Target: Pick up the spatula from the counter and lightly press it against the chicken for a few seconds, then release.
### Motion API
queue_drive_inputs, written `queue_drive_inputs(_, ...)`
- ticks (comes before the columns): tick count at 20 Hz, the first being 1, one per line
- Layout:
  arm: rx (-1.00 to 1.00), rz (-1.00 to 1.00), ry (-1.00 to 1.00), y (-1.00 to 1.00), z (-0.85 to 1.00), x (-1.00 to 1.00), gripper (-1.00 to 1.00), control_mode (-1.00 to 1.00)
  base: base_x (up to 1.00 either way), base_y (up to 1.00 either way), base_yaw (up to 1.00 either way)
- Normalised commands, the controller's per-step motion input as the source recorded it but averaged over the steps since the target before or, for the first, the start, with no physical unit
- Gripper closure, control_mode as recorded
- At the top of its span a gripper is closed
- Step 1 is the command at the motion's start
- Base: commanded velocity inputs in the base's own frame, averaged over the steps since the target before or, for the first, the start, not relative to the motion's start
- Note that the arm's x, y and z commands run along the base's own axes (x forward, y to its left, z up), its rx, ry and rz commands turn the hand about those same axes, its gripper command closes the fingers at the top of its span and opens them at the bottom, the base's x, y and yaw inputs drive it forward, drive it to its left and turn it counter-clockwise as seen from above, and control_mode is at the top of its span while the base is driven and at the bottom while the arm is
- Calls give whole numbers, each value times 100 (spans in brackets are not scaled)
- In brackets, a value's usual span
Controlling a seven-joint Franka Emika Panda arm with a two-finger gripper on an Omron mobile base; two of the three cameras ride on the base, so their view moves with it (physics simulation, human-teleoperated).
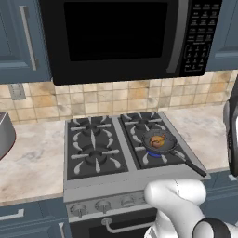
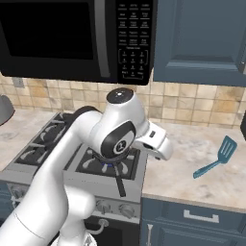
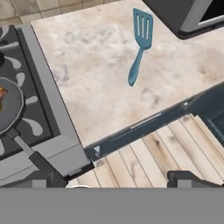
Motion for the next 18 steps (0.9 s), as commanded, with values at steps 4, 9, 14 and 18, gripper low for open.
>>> queue_drive_inputs(4,0,0,0,-23,-15,19,-100,-100,0,0,0)
queue_drive_inputs(9,0,0,0,-23,-19,20,-100,-100,0,0,0)
queue_drive_inputs(14,0,0,2,-23,-22,23,-100,-100,0,0,0)
queue_drive_inputs(18,0,0,3,-24,-23,23,-100,-100,0,0,0)
